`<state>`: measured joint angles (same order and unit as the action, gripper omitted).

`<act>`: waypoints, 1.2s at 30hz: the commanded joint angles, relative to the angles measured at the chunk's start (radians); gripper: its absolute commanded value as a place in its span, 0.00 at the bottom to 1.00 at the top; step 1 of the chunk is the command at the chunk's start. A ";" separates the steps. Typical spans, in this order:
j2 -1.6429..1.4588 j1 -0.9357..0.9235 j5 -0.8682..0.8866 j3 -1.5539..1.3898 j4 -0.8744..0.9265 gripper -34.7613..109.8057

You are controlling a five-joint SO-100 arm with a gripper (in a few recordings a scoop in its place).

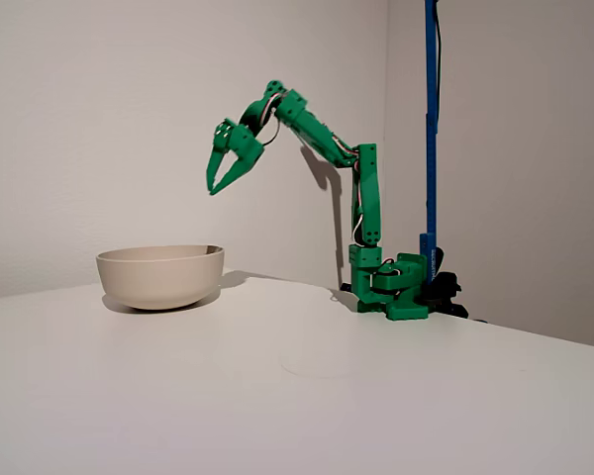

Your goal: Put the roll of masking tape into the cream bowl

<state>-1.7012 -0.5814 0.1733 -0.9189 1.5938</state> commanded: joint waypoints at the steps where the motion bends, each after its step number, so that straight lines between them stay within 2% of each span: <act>1: -0.241 0.103 -0.031 -0.041 0.066 0.18; 8: -0.597 0.365 -0.097 -0.302 0.100 0.18; 14: -0.882 0.531 -0.123 -0.649 0.025 0.18; 30: -1.348 0.601 -0.149 -1.494 -0.215 0.18; 36: -1.482 0.630 -0.149 -1.667 -0.221 0.18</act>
<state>-3.1063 0.0291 0.0184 -2.5433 1.3775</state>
